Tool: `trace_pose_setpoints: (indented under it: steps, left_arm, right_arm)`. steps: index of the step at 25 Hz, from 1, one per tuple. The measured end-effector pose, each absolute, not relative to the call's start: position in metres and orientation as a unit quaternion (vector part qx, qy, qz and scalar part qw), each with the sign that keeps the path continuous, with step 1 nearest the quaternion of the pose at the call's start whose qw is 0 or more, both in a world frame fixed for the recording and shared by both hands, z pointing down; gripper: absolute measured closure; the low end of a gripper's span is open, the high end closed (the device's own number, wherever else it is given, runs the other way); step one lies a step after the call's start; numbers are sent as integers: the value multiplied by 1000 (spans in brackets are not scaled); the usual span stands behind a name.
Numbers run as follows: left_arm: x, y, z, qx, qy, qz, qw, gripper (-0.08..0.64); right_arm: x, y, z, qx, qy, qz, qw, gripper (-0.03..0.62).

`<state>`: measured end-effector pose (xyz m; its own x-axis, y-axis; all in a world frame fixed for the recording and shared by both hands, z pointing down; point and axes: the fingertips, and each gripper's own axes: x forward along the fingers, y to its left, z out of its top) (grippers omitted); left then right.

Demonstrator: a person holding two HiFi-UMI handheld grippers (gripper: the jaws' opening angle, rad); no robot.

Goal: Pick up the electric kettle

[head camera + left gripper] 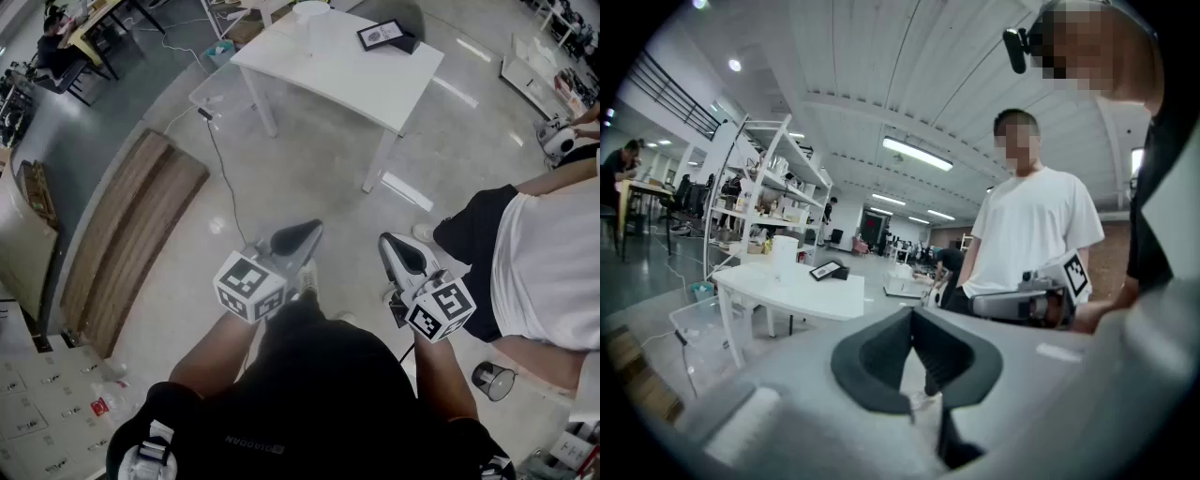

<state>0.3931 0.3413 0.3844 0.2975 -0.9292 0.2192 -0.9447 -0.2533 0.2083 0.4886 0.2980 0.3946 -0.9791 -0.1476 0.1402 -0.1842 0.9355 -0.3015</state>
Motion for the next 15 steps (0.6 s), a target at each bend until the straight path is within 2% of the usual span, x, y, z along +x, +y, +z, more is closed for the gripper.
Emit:
trace_pose_setpoints:
  steps: [4, 9, 15]
  left_arm:
    - [387, 339, 388, 790, -593, 30, 154, 557]
    - [379, 335, 388, 791, -592, 32, 151, 557]
    - [361, 323, 391, 788, -596, 28, 154, 557]
  right_arm:
    - [483, 294, 398, 86, -982, 160, 58, 588]
    - [474, 291, 385, 79, -980, 180, 24, 586]
    - [455, 284, 395, 82, -981, 174, 41, 586]
